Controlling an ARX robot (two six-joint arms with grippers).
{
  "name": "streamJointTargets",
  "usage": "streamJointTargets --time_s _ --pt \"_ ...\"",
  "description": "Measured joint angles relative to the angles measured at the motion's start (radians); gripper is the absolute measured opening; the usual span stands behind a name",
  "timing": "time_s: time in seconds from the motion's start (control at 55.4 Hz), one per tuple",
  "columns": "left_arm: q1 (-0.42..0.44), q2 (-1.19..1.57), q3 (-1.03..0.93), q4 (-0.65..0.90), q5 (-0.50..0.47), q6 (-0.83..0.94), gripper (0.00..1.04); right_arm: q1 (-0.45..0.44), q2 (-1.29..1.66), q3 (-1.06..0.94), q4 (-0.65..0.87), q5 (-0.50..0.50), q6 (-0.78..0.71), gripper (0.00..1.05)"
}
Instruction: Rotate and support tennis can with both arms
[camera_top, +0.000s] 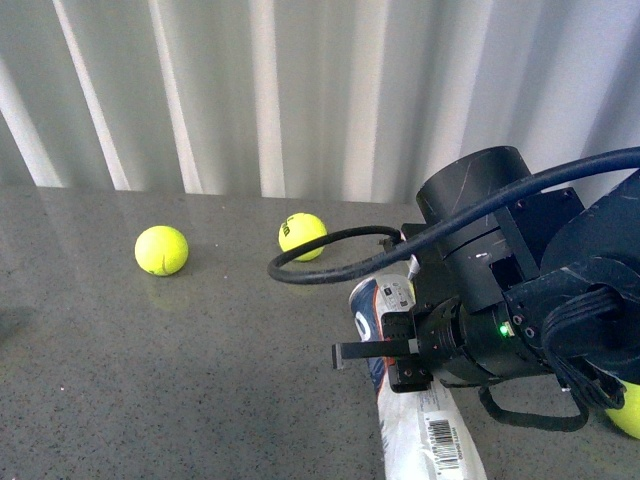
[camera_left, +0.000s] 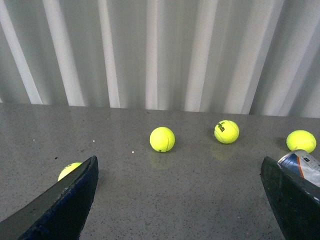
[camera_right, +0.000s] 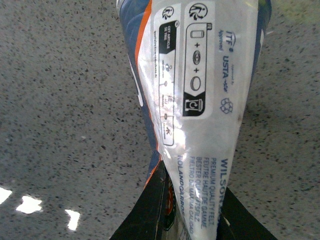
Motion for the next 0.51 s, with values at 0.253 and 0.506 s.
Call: streamJointTargets --time_s 0.253,0.506 --pt "0.0 0.0 0.0 0.0 0.0 0.0 0.98 0.021 -0.072 -0.091 0.13 0.156 -0.256 0.12" --pt "0.0 0.0 0.0 0.0 0.0 0.0 0.98 0.044 -0.136 -0.236 0.517 0.224 -0.775 0.12"
